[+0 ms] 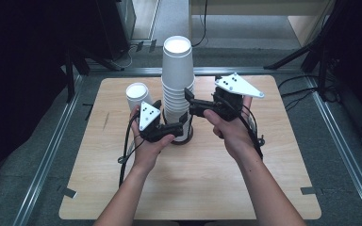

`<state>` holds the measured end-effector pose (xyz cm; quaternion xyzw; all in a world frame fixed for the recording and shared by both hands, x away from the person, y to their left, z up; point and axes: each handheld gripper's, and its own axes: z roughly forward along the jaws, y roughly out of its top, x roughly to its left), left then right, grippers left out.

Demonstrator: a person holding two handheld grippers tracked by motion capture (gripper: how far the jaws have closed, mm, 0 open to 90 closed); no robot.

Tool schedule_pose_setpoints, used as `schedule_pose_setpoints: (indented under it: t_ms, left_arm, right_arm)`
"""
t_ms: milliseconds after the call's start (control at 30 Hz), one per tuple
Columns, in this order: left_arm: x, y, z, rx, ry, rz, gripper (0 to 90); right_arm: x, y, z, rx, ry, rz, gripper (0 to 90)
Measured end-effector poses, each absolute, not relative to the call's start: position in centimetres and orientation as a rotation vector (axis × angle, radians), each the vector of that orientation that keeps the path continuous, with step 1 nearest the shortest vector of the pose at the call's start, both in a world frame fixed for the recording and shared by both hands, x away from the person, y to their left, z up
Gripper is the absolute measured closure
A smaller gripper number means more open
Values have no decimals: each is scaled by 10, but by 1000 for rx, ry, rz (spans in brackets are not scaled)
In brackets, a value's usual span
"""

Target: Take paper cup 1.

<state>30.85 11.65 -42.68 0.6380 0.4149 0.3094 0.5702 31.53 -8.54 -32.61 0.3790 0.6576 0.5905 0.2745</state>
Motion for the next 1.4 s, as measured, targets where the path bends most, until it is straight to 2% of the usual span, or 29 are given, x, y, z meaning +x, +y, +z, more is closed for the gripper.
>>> schedule_pose_setpoints:
  t_ms: [633,1300,1400]
  left_arm:
    - [317,104,-431,1468,1014,776,16]
    - [325,97,-435,1473,1038,844,16]
    - [325,97,-435,1468,1043,853,45]
  right_arm:
    - [328,-57,-312,997,1794,1624,42]
    - [362,-31,-317,1033,1848,1600,45]
    - [364,-29,-320,1030,1853,1590,49]
